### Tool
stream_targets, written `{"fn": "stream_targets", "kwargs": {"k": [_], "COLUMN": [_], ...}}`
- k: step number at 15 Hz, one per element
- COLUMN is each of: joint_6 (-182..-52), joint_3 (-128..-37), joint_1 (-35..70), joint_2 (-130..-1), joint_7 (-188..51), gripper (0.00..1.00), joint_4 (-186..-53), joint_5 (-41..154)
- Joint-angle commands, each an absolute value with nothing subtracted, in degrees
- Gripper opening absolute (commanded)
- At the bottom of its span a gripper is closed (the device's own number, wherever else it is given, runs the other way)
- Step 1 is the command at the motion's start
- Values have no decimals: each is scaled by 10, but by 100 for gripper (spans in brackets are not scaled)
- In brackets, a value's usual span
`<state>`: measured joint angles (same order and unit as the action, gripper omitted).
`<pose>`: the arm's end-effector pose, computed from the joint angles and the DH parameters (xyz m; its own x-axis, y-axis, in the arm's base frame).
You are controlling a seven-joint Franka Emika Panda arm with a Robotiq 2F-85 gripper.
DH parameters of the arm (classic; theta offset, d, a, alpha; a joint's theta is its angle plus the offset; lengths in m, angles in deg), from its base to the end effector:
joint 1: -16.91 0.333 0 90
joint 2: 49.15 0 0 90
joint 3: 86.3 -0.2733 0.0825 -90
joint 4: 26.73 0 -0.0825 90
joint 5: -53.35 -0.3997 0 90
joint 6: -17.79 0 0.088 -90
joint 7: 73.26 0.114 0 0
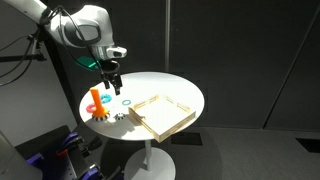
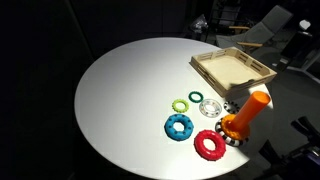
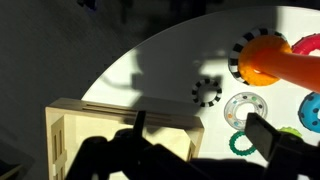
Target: Pick up the black and white ring and put it on the ring holder
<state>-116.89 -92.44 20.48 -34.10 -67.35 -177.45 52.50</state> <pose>0.4272 0.0701 0.2740 0.9985 0.0517 -0.0166 0.0520 -0.9985 0.0192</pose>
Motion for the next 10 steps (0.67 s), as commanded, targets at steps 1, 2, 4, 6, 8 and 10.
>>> {"fn": "stream_targets", "kwargs": {"k": [1,2,4,6,8,10], "joint_6": [-1223,-1236,-1264,-1287,-1309,-1327], "joint_3": [-936,-939,-946,-950,-952,-950], "joint_1": [218,222,228,233,238,244], "joint_2": [-393,-407,-440,-472,-504,-535], "joint_7": [-661,-660,-649,-636,-615,-589], "gripper": [100,100,100,100,100,100], "joint_4": [-1770,-1768,-1762,-1756,-1746,-1732], "joint_5": [527,529,534,539,553,572]}}
